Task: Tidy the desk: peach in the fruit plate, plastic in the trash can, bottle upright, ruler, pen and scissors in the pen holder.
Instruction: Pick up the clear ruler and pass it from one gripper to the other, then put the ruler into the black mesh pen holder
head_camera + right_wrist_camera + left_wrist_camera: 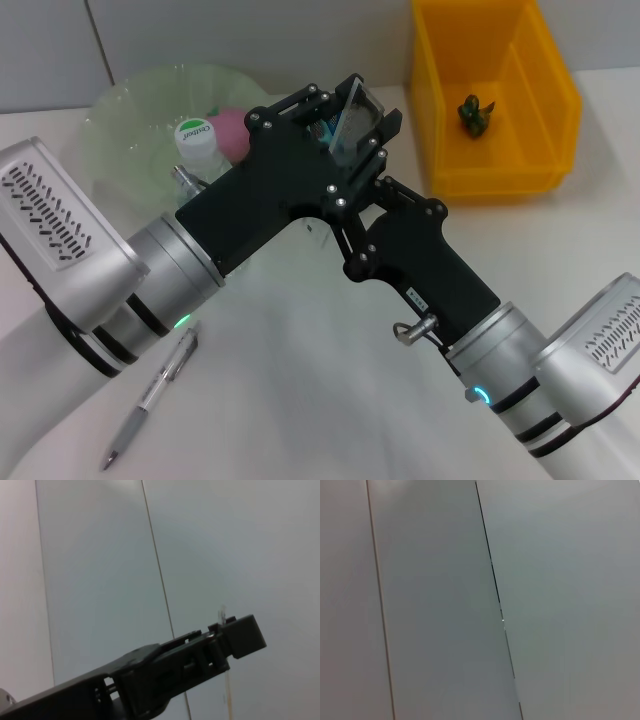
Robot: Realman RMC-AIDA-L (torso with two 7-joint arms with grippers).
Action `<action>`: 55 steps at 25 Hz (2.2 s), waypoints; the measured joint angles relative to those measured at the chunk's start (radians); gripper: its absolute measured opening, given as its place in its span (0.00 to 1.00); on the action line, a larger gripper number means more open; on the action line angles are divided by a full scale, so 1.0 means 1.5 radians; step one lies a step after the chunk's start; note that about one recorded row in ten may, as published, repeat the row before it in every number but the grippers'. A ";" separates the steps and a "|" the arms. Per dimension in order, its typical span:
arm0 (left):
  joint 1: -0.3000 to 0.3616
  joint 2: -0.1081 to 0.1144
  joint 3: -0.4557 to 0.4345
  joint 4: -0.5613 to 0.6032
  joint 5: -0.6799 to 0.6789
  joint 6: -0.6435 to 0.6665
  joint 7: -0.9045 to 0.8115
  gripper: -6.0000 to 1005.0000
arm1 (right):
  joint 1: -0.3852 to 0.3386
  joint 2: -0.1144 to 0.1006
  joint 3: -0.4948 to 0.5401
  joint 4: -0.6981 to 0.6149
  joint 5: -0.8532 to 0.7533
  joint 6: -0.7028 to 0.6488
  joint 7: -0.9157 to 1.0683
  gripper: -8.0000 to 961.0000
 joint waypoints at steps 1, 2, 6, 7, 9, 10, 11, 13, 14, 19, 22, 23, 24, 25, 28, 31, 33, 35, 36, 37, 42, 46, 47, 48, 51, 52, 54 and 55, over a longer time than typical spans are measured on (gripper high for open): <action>0.000 0.000 0.000 0.000 0.000 0.000 0.000 0.41 | 0.001 0.000 0.000 0.001 -0.001 0.000 0.000 0.26; 0.000 0.000 0.000 0.000 0.000 0.000 0.000 0.41 | 0.001 0.000 0.000 0.001 -0.001 0.000 0.000 0.24; -0.003 0.000 0.000 -0.005 -0.005 0.000 0.004 0.41 | 0.002 0.000 0.005 0.001 -0.007 0.001 0.000 0.20; -0.004 0.000 0.000 -0.006 -0.006 0.001 0.004 0.41 | 0.002 0.000 0.007 0.002 -0.007 0.004 0.000 0.19; -0.005 0.000 0.001 -0.008 -0.006 0.001 0.004 0.41 | 0.002 0.000 0.009 0.003 -0.007 0.008 0.000 0.17; -0.006 0.000 0.002 -0.009 -0.006 0.001 0.004 0.41 | 0.002 0.000 0.009 0.003 -0.007 0.010 0.000 0.16; -0.007 0.000 0.003 -0.010 -0.006 0.002 0.004 0.41 | 0.003 0.000 0.011 0.005 -0.007 0.011 0.000 0.15; -0.007 0.000 0.003 -0.012 -0.006 0.004 0.004 0.41 | 0.003 0.000 0.013 0.006 -0.007 0.012 -0.001 0.12; -0.009 0.000 0.003 -0.015 -0.006 0.007 0.005 0.41 | 0.003 0.000 0.015 0.008 -0.007 0.014 -0.002 0.10; -0.017 0.000 -0.004 -0.037 -0.006 0.030 -0.002 0.41 | 0.002 0.000 0.019 0.015 -0.007 0.025 -0.026 0.04; -0.017 0.000 -0.004 -0.038 -0.006 0.031 -0.002 0.41 | 0.002 0.000 0.019 0.018 -0.007 0.025 -0.035 0.02; -0.017 0.000 -0.003 -0.039 -0.007 0.034 -0.002 0.41 | 0.002 0.000 0.020 0.018 -0.007 0.026 -0.035 0.02; -0.017 0.000 -0.003 -0.039 -0.007 0.042 -0.003 0.41 | 0.002 0.000 0.021 0.018 -0.007 0.029 -0.035 0.02; -0.017 0.000 -0.003 -0.039 -0.007 0.045 -0.003 0.41 | 0.001 0.000 0.023 0.018 -0.007 0.030 -0.035 0.02; -0.015 0.001 -0.007 -0.044 -0.007 0.065 -0.003 0.41 | -0.001 0.000 0.025 0.016 -0.007 0.033 -0.035 0.02; -0.013 0.002 -0.013 -0.044 -0.007 0.075 -0.003 0.48 | -0.003 0.000 0.027 0.012 -0.005 0.034 -0.031 0.02; -0.006 0.005 -0.019 -0.045 -0.007 0.086 -0.018 0.52 | -0.005 -0.001 0.029 0.011 -0.004 0.032 -0.031 0.02; -0.006 0.005 -0.019 -0.045 -0.007 0.086 -0.018 0.56 | -0.011 -0.004 0.042 0.005 -0.005 0.022 -0.031 0.02; 0.005 0.016 -0.062 -0.051 0.024 0.126 -0.119 0.59 | -0.015 -0.006 0.059 -0.012 -0.007 0.005 -0.024 0.02; 0.005 0.019 -0.074 -0.056 0.040 0.139 -0.139 0.59 | -0.015 -0.006 0.059 -0.012 -0.007 0.005 -0.024 0.02; -0.022 0.051 -0.255 -0.132 0.313 0.345 -0.315 0.59 | 0.013 -0.009 0.115 -0.087 -0.010 -0.017 0.001 0.02; -0.042 0.056 -0.422 -0.212 0.531 0.511 -0.333 0.59 | 0.060 -0.009 0.150 -0.135 -0.010 0.004 0.017 0.02; -0.042 0.055 -0.455 -0.224 0.566 0.535 -0.334 0.59 | 0.071 -0.009 0.160 -0.146 -0.011 0.017 0.020 0.02; -0.042 0.055 -0.455 -0.224 0.566 0.535 -0.334 0.59 | 0.082 -0.009 0.171 -0.155 -0.011 0.031 0.021 0.02; -0.031 0.046 -0.501 -0.236 0.610 0.551 -0.335 0.59 | 0.116 -0.008 0.197 -0.174 -0.011 0.082 0.024 0.02; -0.027 0.043 -0.503 -0.237 0.612 0.549 -0.336 0.59 | 0.116 -0.008 0.197 -0.174 -0.011 0.082 0.024 0.02; -0.027 0.041 -0.503 -0.238 0.615 0.546 -0.336 0.60 | 0.129 -0.007 0.210 -0.176 -0.011 0.106 0.024 0.02; -0.030 0.040 -0.504 -0.241 0.617 0.546 -0.336 0.63 | 0.134 -0.007 0.216 -0.176 -0.011 0.116 0.024 0.02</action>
